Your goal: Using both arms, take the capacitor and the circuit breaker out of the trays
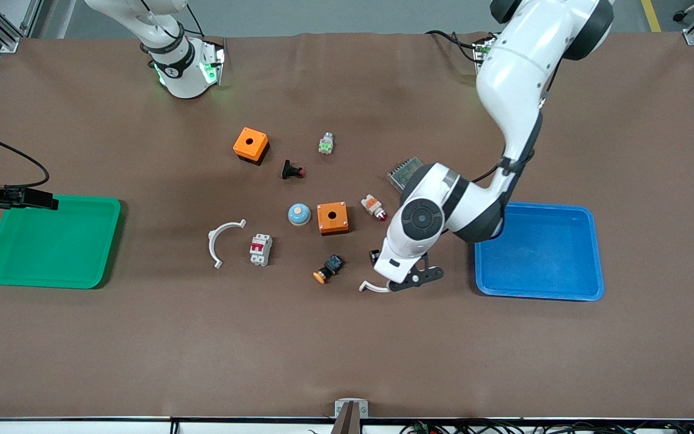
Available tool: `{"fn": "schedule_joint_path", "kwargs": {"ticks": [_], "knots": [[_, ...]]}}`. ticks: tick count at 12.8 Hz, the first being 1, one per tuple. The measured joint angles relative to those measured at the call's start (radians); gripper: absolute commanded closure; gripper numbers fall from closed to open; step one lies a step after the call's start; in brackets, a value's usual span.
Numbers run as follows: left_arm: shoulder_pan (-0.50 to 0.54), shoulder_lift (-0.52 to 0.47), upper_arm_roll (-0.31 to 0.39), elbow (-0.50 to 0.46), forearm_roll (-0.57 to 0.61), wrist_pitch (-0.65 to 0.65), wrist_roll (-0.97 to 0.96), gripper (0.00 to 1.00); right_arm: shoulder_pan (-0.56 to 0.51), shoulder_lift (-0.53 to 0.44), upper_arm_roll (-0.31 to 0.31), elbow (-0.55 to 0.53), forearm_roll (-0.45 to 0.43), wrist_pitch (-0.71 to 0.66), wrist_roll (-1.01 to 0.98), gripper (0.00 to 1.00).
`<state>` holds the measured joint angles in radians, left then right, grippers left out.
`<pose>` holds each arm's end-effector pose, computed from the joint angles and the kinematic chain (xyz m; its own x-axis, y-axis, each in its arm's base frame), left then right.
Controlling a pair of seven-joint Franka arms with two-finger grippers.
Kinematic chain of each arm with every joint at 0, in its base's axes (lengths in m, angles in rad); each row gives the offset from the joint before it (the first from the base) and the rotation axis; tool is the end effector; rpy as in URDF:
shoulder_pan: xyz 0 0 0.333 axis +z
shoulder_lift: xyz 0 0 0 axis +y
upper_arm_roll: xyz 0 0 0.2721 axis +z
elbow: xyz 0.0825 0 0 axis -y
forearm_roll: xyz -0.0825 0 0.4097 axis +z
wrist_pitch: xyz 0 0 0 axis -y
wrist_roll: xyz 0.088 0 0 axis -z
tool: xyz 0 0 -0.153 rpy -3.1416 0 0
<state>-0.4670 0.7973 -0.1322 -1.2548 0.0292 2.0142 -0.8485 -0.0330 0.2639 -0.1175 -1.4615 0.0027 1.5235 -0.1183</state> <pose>0.6187 -0.3995 0.1949 0.9603 0.2694 -0.0727 0.2716 -0.9622 0.0210 0.6173 -0.0878 0.4261 0.9792 -0.0312 -0.2006 -0.0309 -0.9995 0.0043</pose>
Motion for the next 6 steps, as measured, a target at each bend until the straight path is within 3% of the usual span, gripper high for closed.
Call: {"fn": "schedule_joint_path", "kwargs": {"ticks": [3,6], "knots": [[0.078,-0.168,-0.002,0.007,0.000,-0.235,0.132,0.01,0.006,0.000,0.017,0.000,0.000,0.000,0.000,0.00],[0.186,-0.352,-0.003,-0.061,-0.028,-0.338,0.312,0.01,0.025,-0.001,0.024,0.000,0.000,-0.002,0.000,0.00]]}}
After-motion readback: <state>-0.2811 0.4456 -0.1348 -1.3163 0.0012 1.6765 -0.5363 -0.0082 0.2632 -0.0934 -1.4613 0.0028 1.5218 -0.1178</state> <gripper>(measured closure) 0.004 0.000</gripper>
